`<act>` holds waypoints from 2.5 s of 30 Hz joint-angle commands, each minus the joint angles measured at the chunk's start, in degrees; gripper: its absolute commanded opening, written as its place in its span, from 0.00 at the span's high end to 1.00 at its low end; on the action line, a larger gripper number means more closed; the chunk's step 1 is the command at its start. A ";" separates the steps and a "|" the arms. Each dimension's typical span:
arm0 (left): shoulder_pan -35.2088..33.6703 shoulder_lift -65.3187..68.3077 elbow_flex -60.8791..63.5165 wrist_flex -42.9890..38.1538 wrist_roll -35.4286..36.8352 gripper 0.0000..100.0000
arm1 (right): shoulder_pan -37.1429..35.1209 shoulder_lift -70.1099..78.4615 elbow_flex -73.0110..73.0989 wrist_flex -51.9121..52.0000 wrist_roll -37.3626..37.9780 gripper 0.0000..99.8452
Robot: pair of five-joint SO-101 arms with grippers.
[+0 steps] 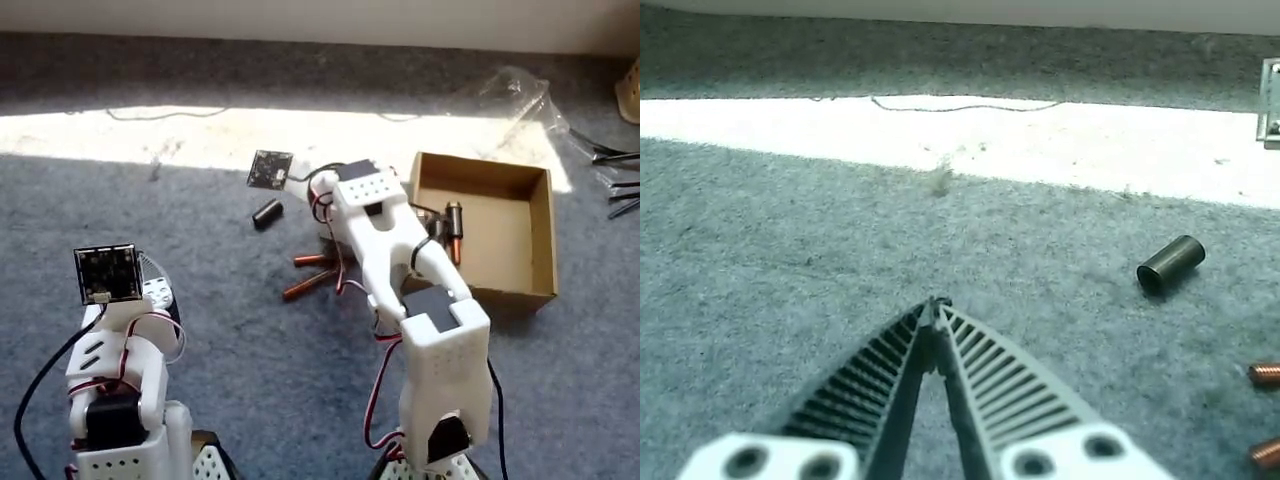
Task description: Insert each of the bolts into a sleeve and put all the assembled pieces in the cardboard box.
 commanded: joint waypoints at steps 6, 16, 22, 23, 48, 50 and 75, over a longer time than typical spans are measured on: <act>0.84 -0.57 -0.22 -0.18 -0.53 0.99 | -0.66 -1.10 -16.22 16.57 -8.97 0.99; 0.31 -0.57 -0.40 -0.26 -0.62 0.99 | -9.45 -1.10 -30.20 39.96 -27.34 0.99; -3.47 -0.57 -0.66 -0.26 -0.35 0.99 | -14.99 -0.75 -30.55 39.78 -33.14 0.99; -3.47 -0.57 -0.66 -0.26 -0.35 0.99 | -15.78 -0.75 -30.55 38.29 -33.32 0.99; -3.65 -0.57 -0.84 -0.26 -0.44 0.99 | -20.62 17.98 -24.57 18.24 -41.05 0.99; -3.65 -0.57 -0.84 -0.26 -0.44 0.99 | -20.62 18.07 -24.57 18.24 -41.05 0.99; -3.38 -0.57 0.84 -3.08 -0.53 0.99 | -20.70 17.98 -31.87 27.21 -51.25 0.99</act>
